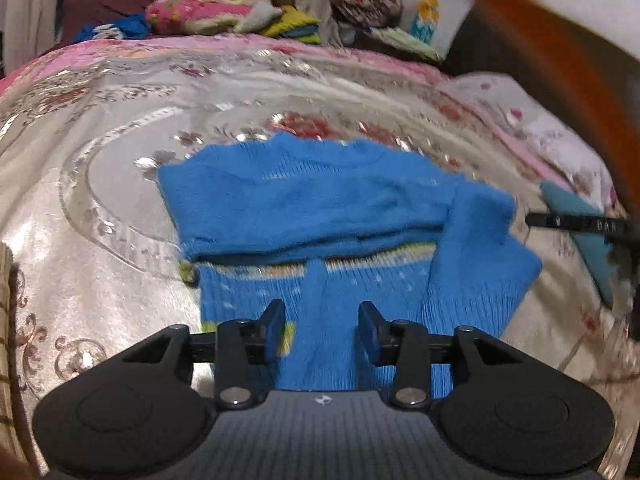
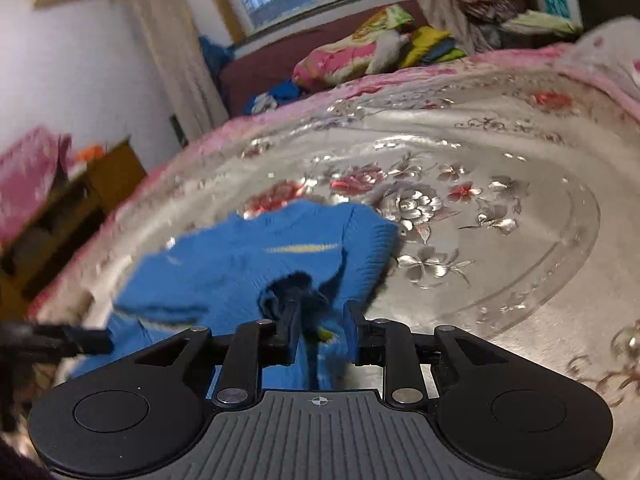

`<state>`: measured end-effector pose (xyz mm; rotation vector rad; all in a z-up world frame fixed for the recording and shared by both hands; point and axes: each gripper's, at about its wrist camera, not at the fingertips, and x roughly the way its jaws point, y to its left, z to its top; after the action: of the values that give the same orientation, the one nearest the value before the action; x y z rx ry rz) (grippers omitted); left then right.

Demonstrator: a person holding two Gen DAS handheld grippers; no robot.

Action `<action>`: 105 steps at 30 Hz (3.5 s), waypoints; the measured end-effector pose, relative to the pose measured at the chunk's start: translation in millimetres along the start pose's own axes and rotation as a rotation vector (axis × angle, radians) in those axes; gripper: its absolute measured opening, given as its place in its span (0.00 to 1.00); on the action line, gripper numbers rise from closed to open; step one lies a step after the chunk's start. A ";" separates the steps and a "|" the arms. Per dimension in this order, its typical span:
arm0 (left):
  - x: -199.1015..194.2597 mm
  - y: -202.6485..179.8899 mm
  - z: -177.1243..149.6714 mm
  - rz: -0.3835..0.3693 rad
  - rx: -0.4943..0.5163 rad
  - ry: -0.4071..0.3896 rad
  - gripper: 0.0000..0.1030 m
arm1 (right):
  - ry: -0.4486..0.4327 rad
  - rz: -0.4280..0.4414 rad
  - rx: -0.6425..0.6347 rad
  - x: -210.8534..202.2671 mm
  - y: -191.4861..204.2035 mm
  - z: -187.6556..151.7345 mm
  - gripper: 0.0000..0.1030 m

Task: Fold small clothes
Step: 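Lift the held hem and fold it toward the collar with both grippers, then grasp the folded hem edge again with both grippers, then fold the held edge over toward the collar with both grippers and release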

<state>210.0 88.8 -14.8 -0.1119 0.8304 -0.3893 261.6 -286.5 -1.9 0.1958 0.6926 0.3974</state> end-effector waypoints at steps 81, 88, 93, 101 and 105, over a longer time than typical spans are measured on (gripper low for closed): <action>-2.4 19.5 13.5 0.113 -0.102 -0.042 0.11 | 0.107 0.095 -0.342 80.3 88.0 42.7 0.08; -48.6 16.3 47.4 0.099 -0.101 -0.220 0.10 | -0.020 0.119 -0.206 38.2 68.6 69.2 0.05; -70.9 22.3 76.6 0.097 -0.109 -0.344 0.10 | -0.146 0.110 -0.101 11.4 48.5 91.9 0.05; 6.3 59.1 104.3 0.215 -0.167 -0.310 0.10 | -0.108 -0.058 -0.003 67.5 15.3 93.1 0.05; 53.7 75.0 92.6 0.251 -0.223 -0.214 0.10 | -0.005 -0.125 0.054 102.3 -1.5 72.7 0.09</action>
<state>332.9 132.7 -8.4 -0.2495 0.6639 -0.0454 381.1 -248.2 -6.8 0.2036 0.7071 0.2583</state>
